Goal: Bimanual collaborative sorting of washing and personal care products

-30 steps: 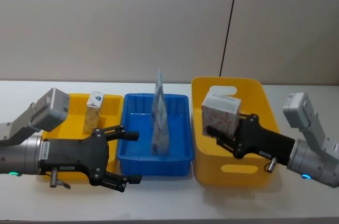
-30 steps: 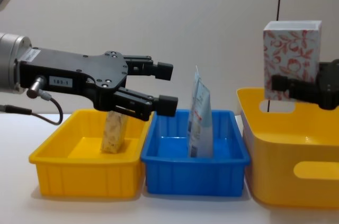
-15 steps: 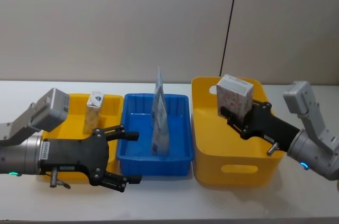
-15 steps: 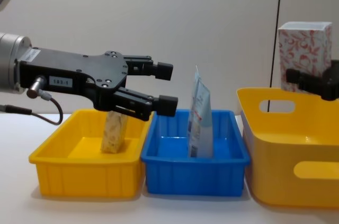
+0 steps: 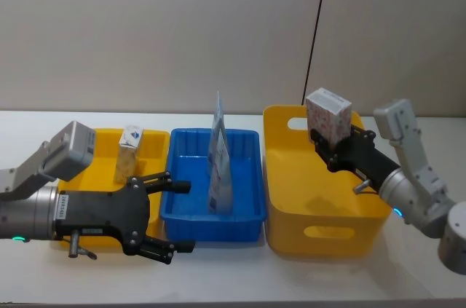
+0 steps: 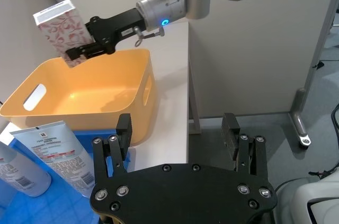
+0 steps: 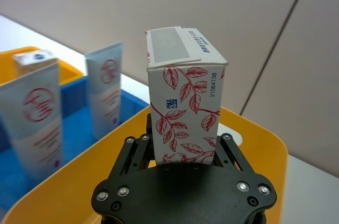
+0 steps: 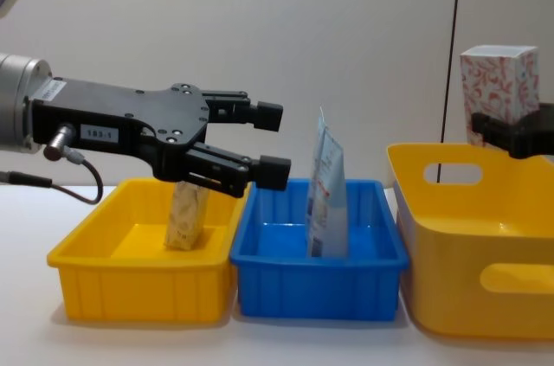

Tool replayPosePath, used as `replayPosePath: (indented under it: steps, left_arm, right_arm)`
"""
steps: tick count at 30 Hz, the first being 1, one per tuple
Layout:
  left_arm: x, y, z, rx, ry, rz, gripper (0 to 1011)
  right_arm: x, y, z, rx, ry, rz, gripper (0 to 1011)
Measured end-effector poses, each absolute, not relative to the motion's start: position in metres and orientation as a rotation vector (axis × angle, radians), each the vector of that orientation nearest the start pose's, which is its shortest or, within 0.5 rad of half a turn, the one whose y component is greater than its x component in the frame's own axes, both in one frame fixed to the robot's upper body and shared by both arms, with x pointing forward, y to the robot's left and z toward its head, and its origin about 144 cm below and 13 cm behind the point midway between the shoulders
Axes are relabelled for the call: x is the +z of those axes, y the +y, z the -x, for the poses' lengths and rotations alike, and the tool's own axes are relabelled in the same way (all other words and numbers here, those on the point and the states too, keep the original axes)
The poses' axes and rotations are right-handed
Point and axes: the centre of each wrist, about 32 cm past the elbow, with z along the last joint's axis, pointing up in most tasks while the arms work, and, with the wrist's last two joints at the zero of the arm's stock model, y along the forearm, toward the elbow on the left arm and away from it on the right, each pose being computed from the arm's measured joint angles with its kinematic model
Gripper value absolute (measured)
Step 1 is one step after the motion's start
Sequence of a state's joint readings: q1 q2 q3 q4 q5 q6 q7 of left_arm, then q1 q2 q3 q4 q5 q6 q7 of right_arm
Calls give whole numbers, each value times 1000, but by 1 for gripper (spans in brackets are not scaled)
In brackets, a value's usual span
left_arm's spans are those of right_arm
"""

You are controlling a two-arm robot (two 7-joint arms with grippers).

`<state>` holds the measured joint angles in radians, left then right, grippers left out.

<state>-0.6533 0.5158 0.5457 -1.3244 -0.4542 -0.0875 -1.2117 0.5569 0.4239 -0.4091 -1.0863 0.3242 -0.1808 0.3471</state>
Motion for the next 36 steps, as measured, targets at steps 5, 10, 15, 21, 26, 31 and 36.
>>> replayPosePath:
  steps: [5,10,15,21,26,31,36]
  left_arm:
    - [1282,270,-594,39,-300,-172,1001]
    - [1282,270,-594,39,-300,-172,1001]
    - [1282,270,-594,39,-300,-172,1001]
    - [1282,270,-594,39,-300,-172,1001]
    - [1282,270,-594,39,-300,-172,1001]
    - [1282,270,-594,39,-300,-172,1001]
    - [1282,270,-594,39,-300,-172,1001]
  right_arm:
    - [1195,-288,-604,-1147,-236,118,375]
    - [1194,-268,-616,-1226,-216,131,375]
    - [1195,-253,-624,-1280,-201,136,375]
    - [1199,-238,-634,-1332,-179,141,375]
    - [1203,-230,-642,-1372,-158,144,375]
    - [1206,-224,-650,-1404,-143,151,377]
    - [1209,-220,-655,-1428,-129,162,375]
